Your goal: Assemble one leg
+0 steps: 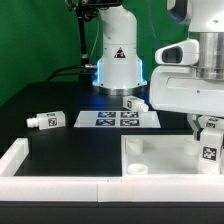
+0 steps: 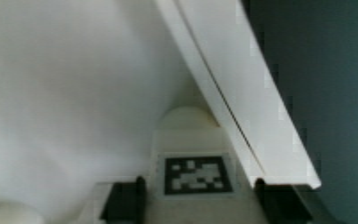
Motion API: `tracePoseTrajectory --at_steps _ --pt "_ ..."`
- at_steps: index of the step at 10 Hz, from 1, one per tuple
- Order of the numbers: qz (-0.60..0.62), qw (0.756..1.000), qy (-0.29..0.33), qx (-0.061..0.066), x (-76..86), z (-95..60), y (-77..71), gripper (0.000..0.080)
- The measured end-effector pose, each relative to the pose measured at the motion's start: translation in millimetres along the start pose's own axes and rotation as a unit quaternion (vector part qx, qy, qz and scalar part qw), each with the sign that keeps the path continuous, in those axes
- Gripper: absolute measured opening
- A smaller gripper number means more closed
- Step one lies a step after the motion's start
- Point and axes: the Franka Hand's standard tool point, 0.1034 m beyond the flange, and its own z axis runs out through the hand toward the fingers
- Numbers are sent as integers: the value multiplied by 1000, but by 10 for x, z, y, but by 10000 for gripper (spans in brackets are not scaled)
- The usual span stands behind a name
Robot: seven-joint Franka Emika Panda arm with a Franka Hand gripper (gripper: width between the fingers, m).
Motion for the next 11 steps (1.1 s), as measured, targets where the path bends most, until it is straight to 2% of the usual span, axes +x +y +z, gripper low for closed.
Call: tracePoseTrajectory --at_steps 3,6,9,10,11 --pt "126 992 -5 9 8 0 -14 285" --pt "270 962 -21 27 24 -2 -18 285" --pt "359 933 -23 27 17 -2 -38 285" --pt "368 929 -23 27 18 -2 -40 285" --pt "408 912 -25 28 17 -1 -45 285"
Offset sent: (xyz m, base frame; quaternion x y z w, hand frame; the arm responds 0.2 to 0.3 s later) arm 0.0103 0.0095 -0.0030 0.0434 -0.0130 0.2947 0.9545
